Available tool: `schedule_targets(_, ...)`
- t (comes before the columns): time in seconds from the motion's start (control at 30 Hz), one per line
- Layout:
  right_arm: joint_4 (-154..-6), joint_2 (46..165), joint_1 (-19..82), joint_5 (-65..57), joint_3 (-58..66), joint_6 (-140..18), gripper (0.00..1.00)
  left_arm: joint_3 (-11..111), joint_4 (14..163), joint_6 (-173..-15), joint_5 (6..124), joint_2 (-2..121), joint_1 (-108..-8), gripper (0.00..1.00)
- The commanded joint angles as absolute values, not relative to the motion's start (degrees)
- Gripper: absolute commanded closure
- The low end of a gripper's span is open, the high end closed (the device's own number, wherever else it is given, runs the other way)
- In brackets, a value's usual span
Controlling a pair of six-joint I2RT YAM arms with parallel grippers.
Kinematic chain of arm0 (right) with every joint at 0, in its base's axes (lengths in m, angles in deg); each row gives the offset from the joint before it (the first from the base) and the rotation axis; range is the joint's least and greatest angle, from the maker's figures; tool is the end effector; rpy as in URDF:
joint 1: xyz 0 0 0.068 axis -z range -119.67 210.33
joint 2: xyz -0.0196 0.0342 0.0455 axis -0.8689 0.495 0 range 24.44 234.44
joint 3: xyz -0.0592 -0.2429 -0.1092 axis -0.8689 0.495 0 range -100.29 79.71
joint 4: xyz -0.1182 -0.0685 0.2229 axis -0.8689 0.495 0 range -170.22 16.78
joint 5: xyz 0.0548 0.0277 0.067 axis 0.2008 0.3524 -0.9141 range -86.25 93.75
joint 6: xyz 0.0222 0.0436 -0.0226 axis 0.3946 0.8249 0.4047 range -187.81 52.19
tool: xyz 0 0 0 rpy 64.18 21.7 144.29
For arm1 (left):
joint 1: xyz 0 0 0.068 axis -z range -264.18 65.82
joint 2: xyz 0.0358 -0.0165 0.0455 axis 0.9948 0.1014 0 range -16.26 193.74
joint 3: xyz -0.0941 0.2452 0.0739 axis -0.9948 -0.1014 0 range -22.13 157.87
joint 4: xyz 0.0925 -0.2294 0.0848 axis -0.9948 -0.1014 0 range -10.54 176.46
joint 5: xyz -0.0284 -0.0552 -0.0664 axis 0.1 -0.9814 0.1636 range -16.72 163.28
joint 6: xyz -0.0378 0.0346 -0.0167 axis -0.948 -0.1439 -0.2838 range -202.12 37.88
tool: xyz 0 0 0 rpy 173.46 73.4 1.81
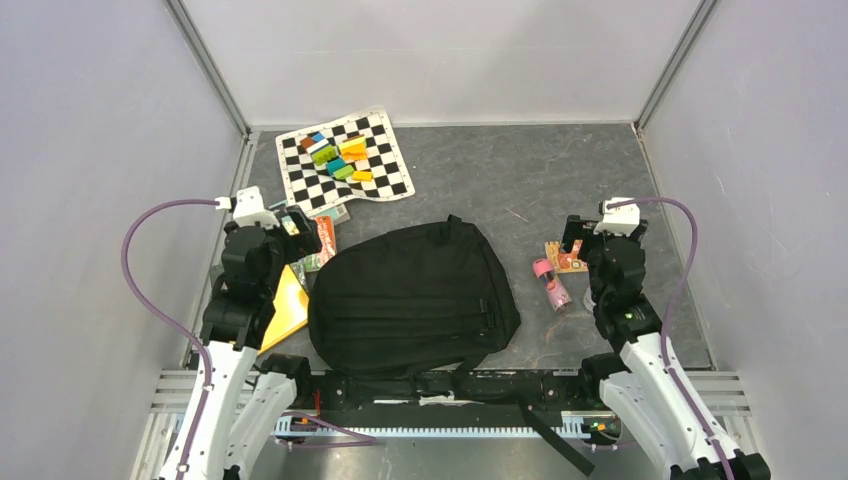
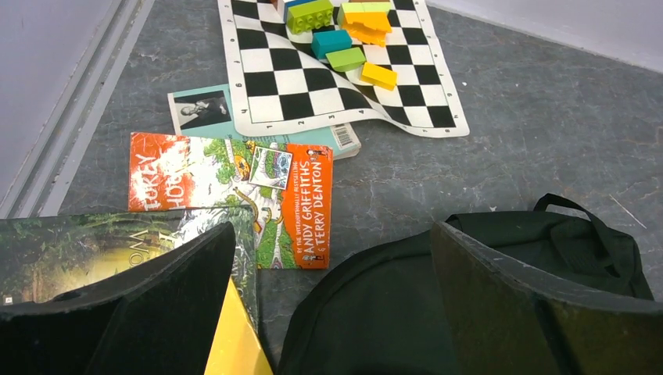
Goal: Pack the student bag
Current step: Adjust the student bag at the center of the board.
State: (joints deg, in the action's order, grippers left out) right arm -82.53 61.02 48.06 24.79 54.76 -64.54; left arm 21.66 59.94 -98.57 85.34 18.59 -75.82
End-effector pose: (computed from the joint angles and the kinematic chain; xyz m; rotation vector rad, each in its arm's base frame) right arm 0.1648 0.0228 0.2628 0.1342 1.7187 -0.1178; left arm 0.1394 -0.0129 0.3289 -0.2756 1.8514 -0.1010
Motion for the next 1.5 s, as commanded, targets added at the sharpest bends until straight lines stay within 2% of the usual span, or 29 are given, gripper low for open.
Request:
schedule_targets(0.0,-83.1,59.4,47.9,23.2,52.1,-64.7,0.02,23.7,60.6,-100.0,87.7,19.5,-76.1,0.0)
schedule_targets(0.17,-83.5,58.7,48.0,19.1,52.0,-64.7,0.02,24.4,59.4,-100.6,88.8,20.8,-76.1,0.0)
schedule_targets(0.37,-82.2,60.4,47.9,8.9,50.1,-66.5,0.02,22.8,59.7,-101.3,87.9,20.6,-76.1,0.0)
schedule_targets(0.6,-75.9,70.0,47.4,-8.3,46.2,-64.4,0.02,23.3,54.3,-105.2,83.5,24.2,-76.1,0.0)
schedule_targets(0.73,-71.0,75.1,43.5,-11.6,45.8,-63.7,0.02,22.0,50.4,-109.6,80.9,24.0,-76.1,0.0)
schedule_targets(1.0,-76.0,76.6,32.3,-12.0,54.1,-52.7,0.02,17.0,46.6,-118.5,75.8,20.3,-76.1,0.0)
schedule_targets(1.3,-73.5,77.5,28.1,-5.6,57.4,-50.8,0.16,20.1,42.3,-117.5,76.1,19.2,-76.1,0.0)
schedule_targets(1.4,-72.7,77.8,27.2,-3.9,57.7,-50.9,0.27,20.4,41.1,-117.4,75.6,18.7,-76.1,0.0)
schedule_targets(1.47,-72.2,78.4,26.7,-2.6,57.8,-50.6,0.3,20.7,40.1,-117.3,75.3,18.5,-76.1,0.0)
